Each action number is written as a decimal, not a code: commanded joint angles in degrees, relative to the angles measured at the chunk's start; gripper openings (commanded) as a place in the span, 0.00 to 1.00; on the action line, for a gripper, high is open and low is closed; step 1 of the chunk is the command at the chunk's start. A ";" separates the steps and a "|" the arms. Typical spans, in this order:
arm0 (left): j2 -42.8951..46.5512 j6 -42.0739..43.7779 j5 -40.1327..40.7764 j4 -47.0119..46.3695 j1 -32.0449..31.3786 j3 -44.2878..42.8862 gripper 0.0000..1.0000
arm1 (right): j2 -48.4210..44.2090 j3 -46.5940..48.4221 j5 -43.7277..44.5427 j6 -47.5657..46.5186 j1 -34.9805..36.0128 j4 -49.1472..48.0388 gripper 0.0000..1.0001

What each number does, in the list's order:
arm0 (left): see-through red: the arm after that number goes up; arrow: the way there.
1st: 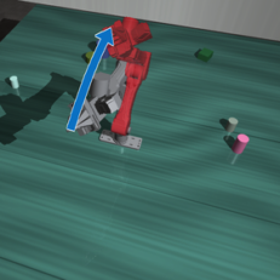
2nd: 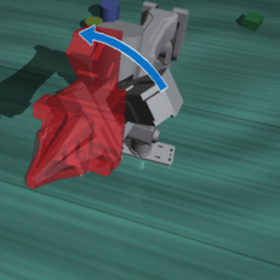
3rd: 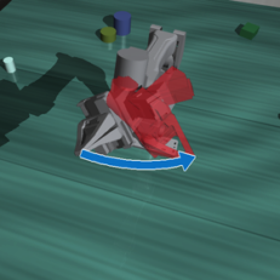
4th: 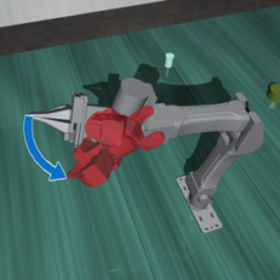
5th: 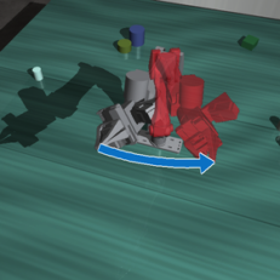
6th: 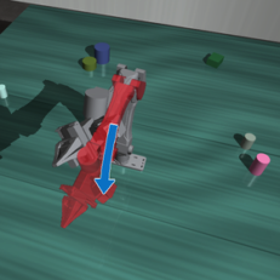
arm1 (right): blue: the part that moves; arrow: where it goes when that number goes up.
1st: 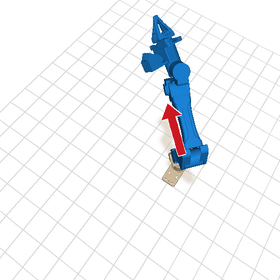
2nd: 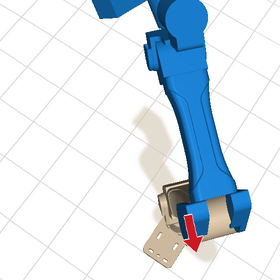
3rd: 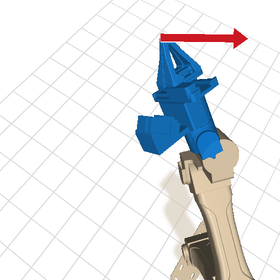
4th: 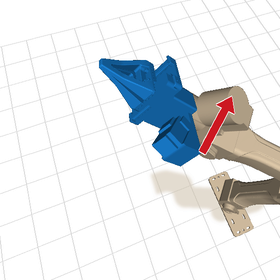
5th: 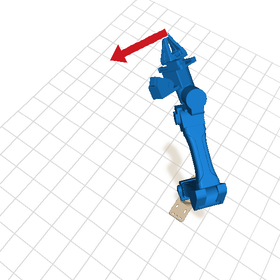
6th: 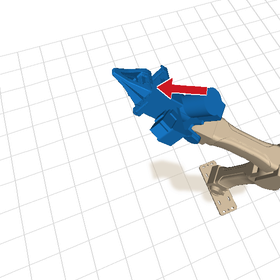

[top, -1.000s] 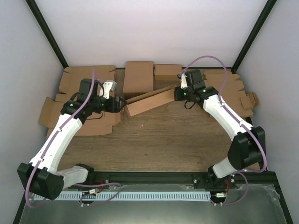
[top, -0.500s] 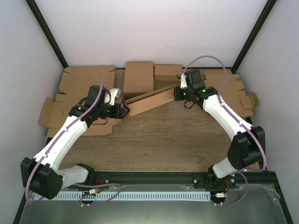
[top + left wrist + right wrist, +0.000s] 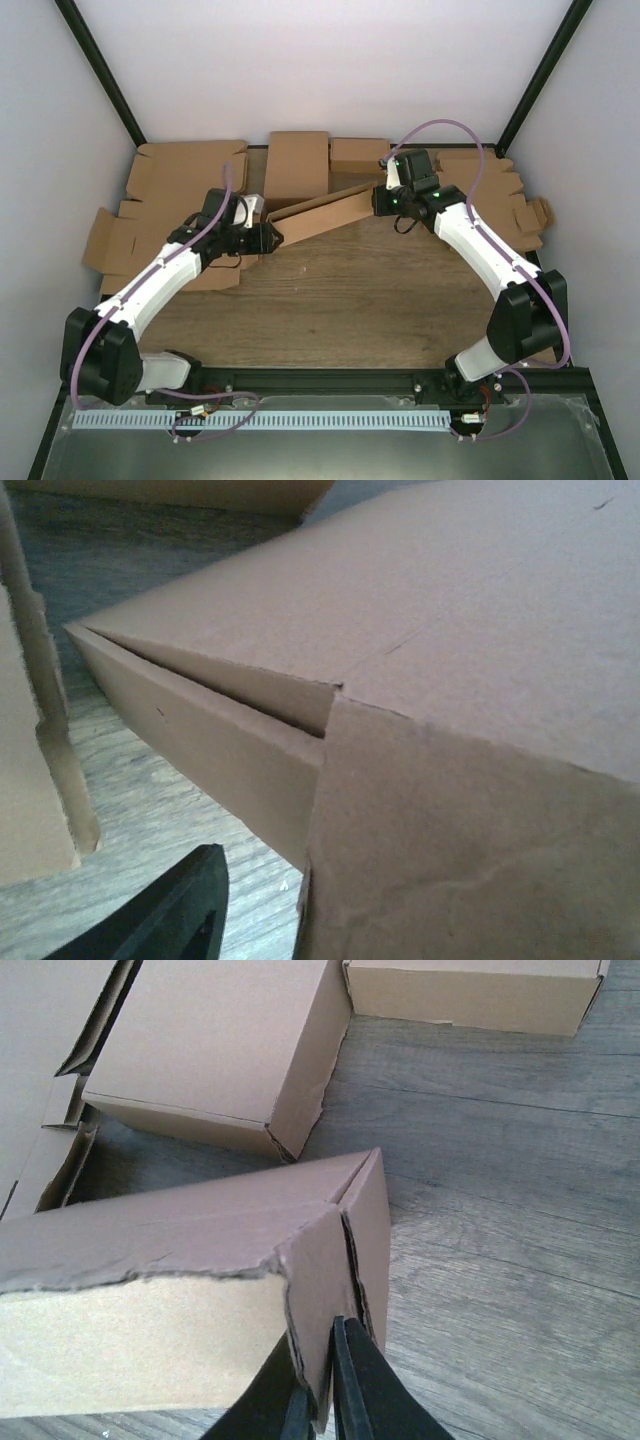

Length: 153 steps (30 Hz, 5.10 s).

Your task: Fold the paper box

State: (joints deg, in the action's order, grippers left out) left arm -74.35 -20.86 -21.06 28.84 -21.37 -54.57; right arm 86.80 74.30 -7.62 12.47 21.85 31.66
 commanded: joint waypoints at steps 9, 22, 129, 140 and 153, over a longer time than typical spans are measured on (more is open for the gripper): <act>-3.18 -5.32 -10.56 -5.24 3.43 -3.66 0.36 | -1.31 6.50 -2.60 0.51 1.56 11.19 0.06; 2.64 -11.15 -20.69 0.90 3.35 -4.08 0.33 | -10.66 -0.40 -6.13 2.83 2.37 21.59 0.07; 2.57 7.06 0.84 8.03 3.04 -9.37 0.44 | -10.49 -11.64 4.89 6.72 2.28 5.92 0.01; -1.84 9.19 2.56 5.60 1.93 -12.02 0.30 | -10.37 -11.22 4.38 6.25 2.24 6.00 0.01; -6.53 7.35 7.91 9.90 0.21 -16.76 0.33 | -9.57 -10.51 4.23 5.83 2.24 6.00 0.01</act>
State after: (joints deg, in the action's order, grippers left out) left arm -79.68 -13.54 -15.49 36.93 -20.53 -69.80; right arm 74.87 63.26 -1.87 18.50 23.24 30.85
